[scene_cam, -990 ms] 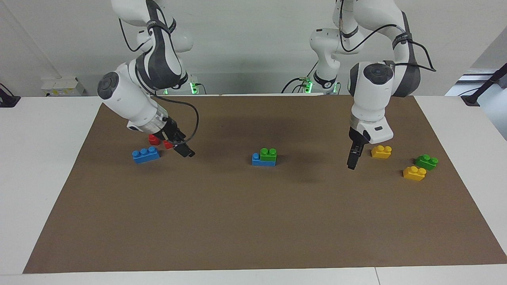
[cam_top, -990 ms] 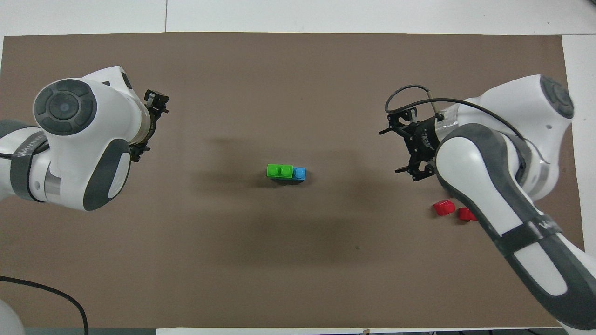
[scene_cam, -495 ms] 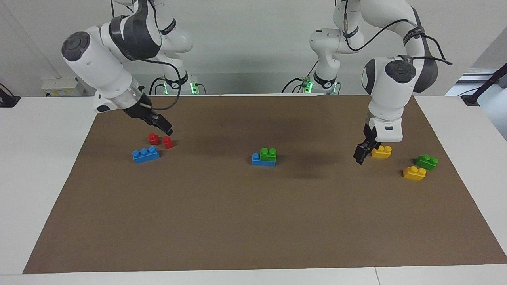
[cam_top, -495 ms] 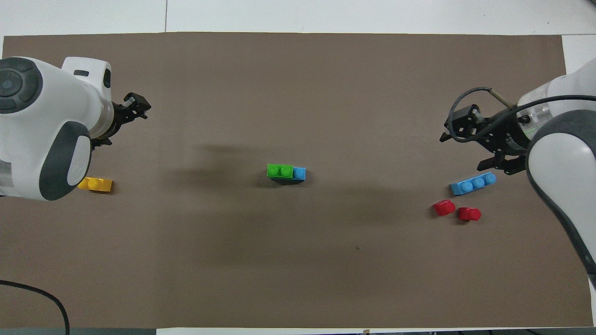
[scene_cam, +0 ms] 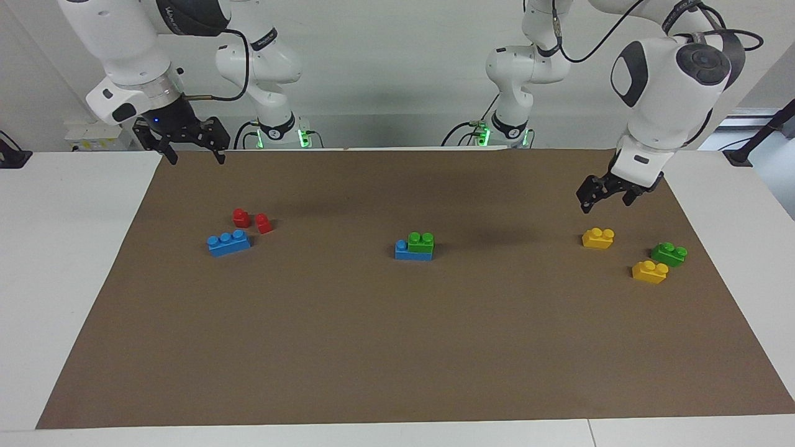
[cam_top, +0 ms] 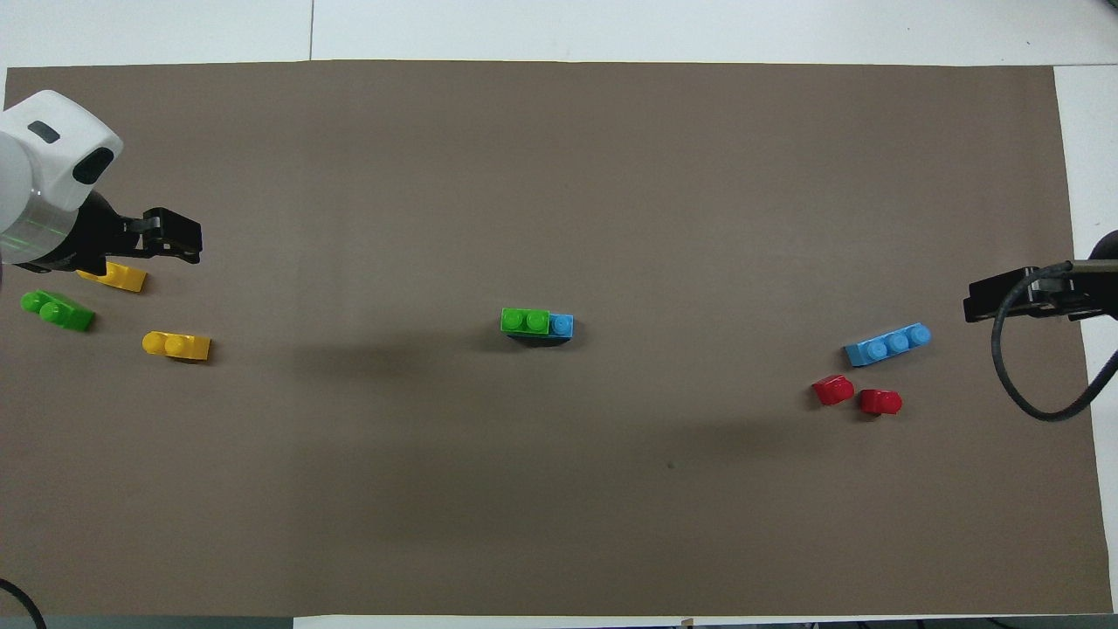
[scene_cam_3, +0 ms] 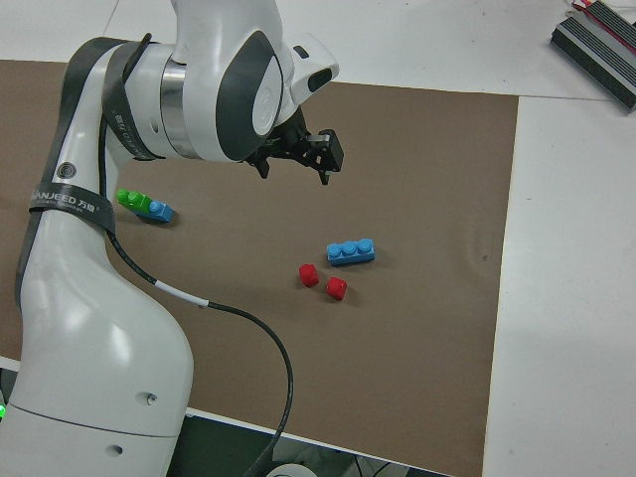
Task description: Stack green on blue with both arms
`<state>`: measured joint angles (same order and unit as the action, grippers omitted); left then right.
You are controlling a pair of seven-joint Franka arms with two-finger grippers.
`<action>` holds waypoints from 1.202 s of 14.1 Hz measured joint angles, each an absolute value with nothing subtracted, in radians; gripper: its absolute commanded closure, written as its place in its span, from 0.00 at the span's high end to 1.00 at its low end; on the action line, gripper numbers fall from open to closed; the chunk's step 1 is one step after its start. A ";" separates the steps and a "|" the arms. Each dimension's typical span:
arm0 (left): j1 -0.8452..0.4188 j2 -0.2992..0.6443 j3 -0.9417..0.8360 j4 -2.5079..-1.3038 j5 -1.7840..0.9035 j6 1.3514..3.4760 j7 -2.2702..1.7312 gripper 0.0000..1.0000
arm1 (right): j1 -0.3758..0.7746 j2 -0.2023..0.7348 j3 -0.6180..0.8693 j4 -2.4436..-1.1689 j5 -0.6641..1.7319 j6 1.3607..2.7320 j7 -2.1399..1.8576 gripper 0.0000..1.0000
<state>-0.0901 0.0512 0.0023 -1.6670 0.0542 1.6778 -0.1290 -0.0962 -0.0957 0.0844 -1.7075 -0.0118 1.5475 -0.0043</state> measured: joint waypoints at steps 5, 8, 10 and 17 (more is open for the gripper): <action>-0.090 0.031 0.000 -1.629 -0.007 1.603 -0.110 1.00 | -0.096 -0.093 0.085 -1.707 -0.023 1.560 -0.005 1.00; -0.086 0.028 0.004 -1.628 -0.029 1.603 -0.108 1.00 | -0.096 -0.093 0.086 -1.707 -0.023 1.560 0.006 1.00; -0.086 0.025 0.004 -1.620 -0.030 1.603 -0.106 1.00 | -0.096 -0.093 0.087 -1.707 -0.016 1.560 0.024 1.00; -0.086 0.011 0.001 -1.606 -0.030 1.603 -0.105 1.00 | -0.096 -0.093 0.087 -1.707 0.002 1.560 0.043 1.00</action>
